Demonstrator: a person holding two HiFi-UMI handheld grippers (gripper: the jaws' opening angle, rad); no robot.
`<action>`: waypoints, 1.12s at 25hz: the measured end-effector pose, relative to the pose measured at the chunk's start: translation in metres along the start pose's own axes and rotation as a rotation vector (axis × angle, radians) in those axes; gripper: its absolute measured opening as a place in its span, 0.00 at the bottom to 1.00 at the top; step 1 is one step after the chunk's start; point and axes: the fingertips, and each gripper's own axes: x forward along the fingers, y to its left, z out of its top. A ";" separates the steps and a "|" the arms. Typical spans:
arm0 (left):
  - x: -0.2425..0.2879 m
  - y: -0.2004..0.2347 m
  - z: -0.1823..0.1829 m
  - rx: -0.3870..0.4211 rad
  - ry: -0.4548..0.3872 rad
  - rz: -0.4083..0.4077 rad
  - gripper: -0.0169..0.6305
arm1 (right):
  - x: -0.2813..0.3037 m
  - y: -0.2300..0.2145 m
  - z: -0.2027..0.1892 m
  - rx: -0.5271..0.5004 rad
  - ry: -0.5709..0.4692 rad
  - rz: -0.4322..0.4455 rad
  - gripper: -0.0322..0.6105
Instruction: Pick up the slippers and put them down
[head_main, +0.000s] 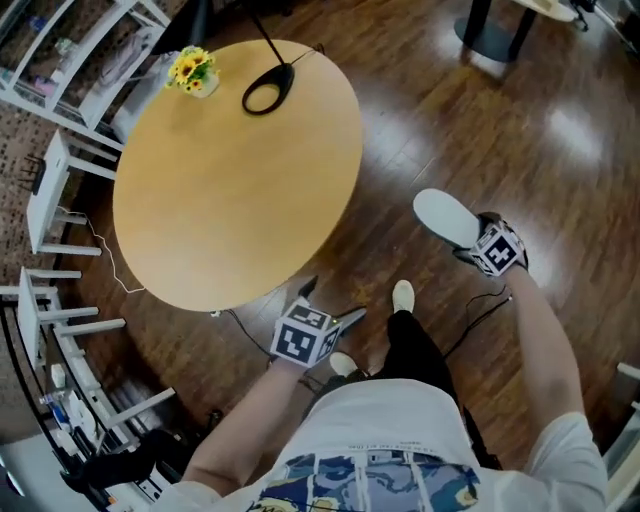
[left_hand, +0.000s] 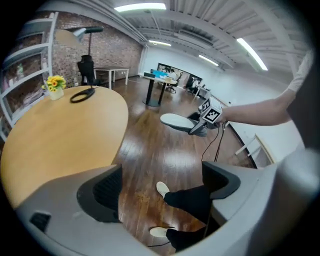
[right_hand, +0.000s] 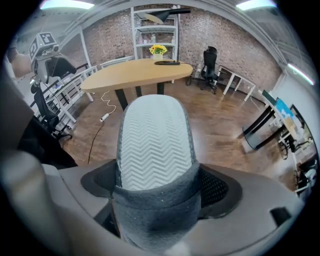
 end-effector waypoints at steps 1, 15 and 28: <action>0.026 -0.004 0.008 0.031 0.023 -0.007 0.79 | 0.017 -0.010 -0.011 0.020 0.000 0.001 0.83; 0.441 -0.006 -0.036 0.109 0.212 -0.127 0.79 | 0.386 -0.088 -0.183 0.164 0.043 0.074 0.83; 0.708 0.070 -0.154 -0.024 0.306 -0.154 0.79 | 0.667 -0.080 -0.321 0.278 0.113 0.087 0.83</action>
